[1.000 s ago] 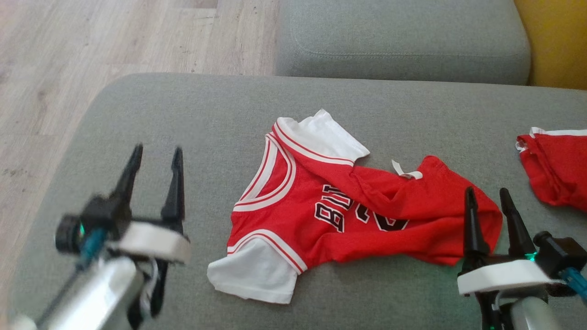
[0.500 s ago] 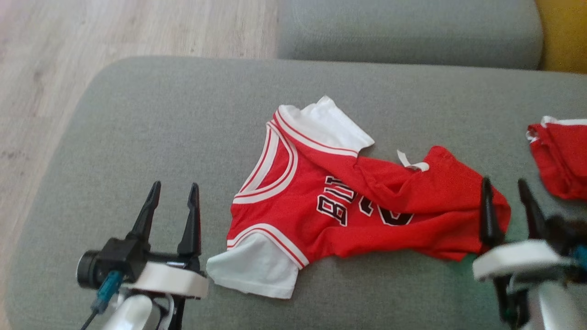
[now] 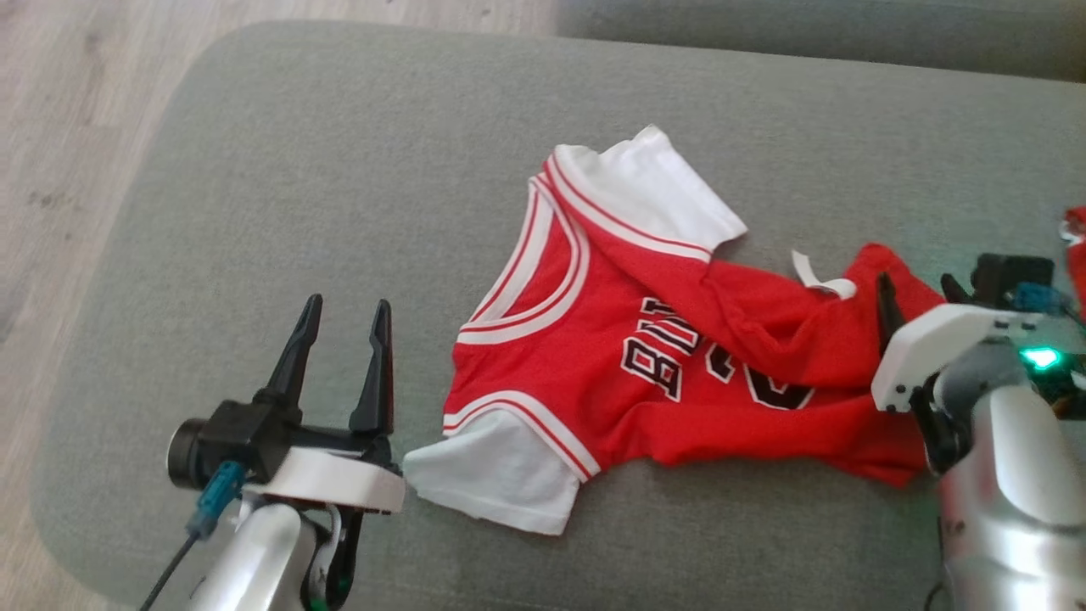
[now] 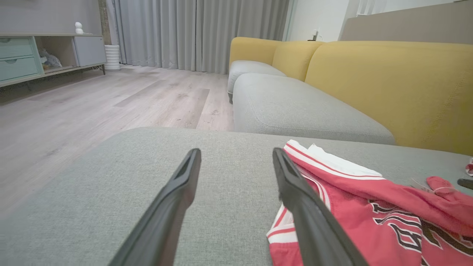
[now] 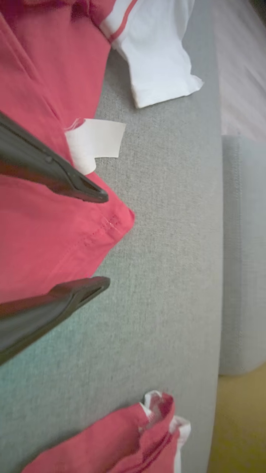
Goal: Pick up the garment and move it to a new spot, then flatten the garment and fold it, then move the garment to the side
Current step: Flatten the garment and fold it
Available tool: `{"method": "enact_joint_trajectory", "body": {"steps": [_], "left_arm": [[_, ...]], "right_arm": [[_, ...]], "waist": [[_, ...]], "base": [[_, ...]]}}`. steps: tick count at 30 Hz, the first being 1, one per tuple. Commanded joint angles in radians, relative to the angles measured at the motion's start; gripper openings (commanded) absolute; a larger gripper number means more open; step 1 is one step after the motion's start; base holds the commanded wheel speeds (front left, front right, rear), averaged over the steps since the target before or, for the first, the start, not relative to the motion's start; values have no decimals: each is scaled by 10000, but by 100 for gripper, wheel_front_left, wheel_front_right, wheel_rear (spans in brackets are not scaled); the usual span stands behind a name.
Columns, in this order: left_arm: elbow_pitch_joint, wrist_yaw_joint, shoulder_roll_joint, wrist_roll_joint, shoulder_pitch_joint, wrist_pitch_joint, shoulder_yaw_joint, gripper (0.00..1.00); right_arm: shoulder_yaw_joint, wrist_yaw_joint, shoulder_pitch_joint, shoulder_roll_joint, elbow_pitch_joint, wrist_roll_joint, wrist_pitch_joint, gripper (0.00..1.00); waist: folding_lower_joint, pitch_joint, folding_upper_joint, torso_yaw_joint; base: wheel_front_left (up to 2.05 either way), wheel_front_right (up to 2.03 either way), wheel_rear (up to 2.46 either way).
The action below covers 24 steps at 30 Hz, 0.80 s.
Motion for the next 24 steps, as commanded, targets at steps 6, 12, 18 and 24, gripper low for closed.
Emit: {"method": "enact_joint_trajectory", "body": {"steps": [6, 12, 18, 24], "left_arm": [[28, -362, -260, 388, -480, -95, 706, 100], [131, -582, -570, 623, -525, -95, 808, 100], [238, -820, -843, 878, -517, -95, 960, 100], [353, -1002, -1024, 1084, -488, -95, 1148, 100]], "right_arm": [[-224, 65, -1152, -44, 917, -1212, 290, 100], [-769, 65, -1546, -44, 1623, -1820, 236, 100], [-1073, 65, -2084, -44, 2512, -1966, 258, 0], [-1082, 65, -2701, -164, 2843, -2159, -92, 0]], "waist": [[-2, 181, 0, 362], [-2, 313, 0, 530], [-2, 450, 0, 655], [-2, 420, 0, 745]], "base": [[0, 0, 0], [0, 0, 0], [0, 0, 0], [0, 0, 0]]}}
